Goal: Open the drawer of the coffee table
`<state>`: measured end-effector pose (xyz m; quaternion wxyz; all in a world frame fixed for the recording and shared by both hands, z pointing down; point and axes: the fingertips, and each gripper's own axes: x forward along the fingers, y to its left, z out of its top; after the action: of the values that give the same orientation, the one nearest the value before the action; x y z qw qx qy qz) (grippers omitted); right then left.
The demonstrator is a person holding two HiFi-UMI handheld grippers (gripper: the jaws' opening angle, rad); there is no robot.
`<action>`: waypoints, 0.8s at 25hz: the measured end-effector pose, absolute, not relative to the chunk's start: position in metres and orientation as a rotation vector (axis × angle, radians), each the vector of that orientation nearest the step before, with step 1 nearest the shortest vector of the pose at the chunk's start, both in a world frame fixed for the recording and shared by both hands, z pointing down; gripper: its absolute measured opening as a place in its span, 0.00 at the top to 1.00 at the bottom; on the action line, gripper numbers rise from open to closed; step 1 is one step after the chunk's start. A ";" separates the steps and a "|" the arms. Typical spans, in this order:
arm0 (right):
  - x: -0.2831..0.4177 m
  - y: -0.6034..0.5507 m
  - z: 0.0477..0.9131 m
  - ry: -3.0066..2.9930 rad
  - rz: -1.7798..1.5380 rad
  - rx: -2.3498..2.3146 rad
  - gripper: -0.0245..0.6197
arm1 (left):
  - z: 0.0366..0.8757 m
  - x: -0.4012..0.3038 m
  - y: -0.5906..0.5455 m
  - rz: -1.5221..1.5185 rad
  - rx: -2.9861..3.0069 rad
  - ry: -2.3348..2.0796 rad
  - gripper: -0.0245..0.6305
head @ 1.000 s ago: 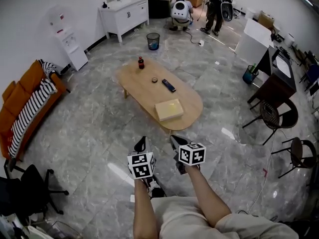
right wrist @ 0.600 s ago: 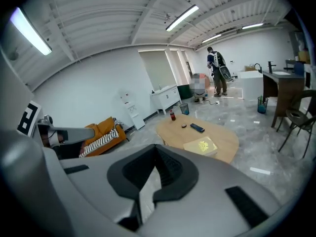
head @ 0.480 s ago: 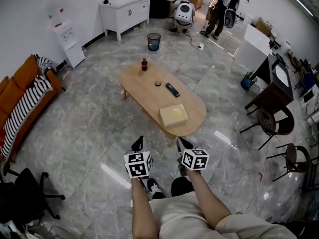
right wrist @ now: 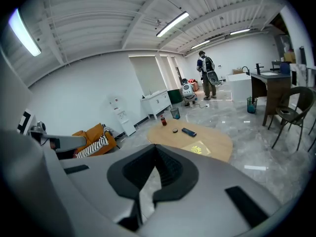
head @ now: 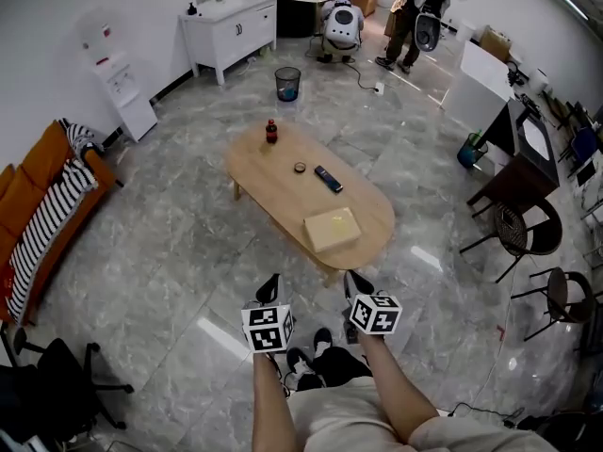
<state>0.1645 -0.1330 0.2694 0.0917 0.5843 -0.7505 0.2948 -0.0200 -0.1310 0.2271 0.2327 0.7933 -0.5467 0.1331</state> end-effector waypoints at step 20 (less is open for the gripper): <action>0.257 -0.219 0.281 -2.214 1.087 1.980 0.94 | 0.250 0.081 -0.266 0.593 2.229 -1.439 0.95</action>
<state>0.2569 -0.2192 0.2813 -0.0106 0.6260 -0.7000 0.3435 0.0811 -0.2661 0.2498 0.2098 0.8017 -0.5175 0.2132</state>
